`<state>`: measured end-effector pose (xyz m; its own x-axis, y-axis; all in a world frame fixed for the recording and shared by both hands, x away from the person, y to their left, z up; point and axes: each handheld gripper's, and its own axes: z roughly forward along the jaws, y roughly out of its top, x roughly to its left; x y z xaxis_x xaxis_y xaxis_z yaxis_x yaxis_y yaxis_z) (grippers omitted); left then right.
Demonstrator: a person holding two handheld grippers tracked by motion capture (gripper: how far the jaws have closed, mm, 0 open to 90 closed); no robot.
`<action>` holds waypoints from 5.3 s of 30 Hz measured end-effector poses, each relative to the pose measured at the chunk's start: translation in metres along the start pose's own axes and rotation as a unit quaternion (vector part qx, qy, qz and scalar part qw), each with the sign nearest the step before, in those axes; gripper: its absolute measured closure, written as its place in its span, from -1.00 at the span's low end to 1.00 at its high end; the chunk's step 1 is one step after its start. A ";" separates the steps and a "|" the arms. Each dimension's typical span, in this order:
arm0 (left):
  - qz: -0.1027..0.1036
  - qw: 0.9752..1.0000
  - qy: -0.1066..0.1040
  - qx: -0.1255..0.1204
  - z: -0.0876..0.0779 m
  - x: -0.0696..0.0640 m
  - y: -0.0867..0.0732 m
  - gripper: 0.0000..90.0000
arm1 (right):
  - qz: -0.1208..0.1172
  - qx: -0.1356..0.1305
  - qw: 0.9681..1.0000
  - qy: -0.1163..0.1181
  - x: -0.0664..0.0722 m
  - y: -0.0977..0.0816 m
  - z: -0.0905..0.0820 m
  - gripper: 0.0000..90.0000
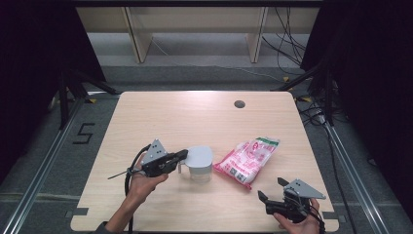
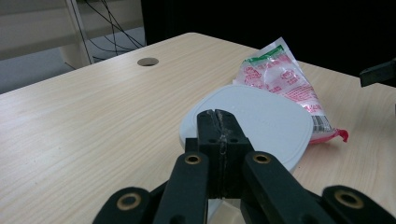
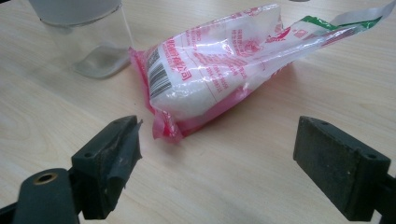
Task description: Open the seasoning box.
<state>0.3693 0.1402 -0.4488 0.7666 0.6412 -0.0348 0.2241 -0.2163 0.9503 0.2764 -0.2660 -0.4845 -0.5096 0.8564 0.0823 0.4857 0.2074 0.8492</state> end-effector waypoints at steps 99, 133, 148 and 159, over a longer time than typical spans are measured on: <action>-0.011 1.000 0.006 -0.015 -0.006 0.001 -0.008 0.98 | -0.175 -0.043 0.975 0.131 0.073 0.092 0.101 1.00; -0.002 1.000 0.002 0.004 -0.035 -0.002 -0.026 -0.10 | -0.197 -0.046 0.968 0.150 0.094 0.116 0.102 1.00; -0.034 0.999 0.019 0.032 -0.036 0.000 -0.053 -0.28 | -0.203 -0.069 0.963 0.162 0.123 0.133 0.110 1.00; -0.047 0.998 0.031 0.036 -0.037 0.000 -0.059 -0.31 | -0.199 -0.070 0.961 0.177 0.134 0.135 0.115 0.98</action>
<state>0.3337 0.1800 -0.4940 0.7020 0.7049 -0.1015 0.3381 -0.2043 0.9187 0.3546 -0.0687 -0.4188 -0.8569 0.5030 -0.1125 0.1149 0.3992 0.9096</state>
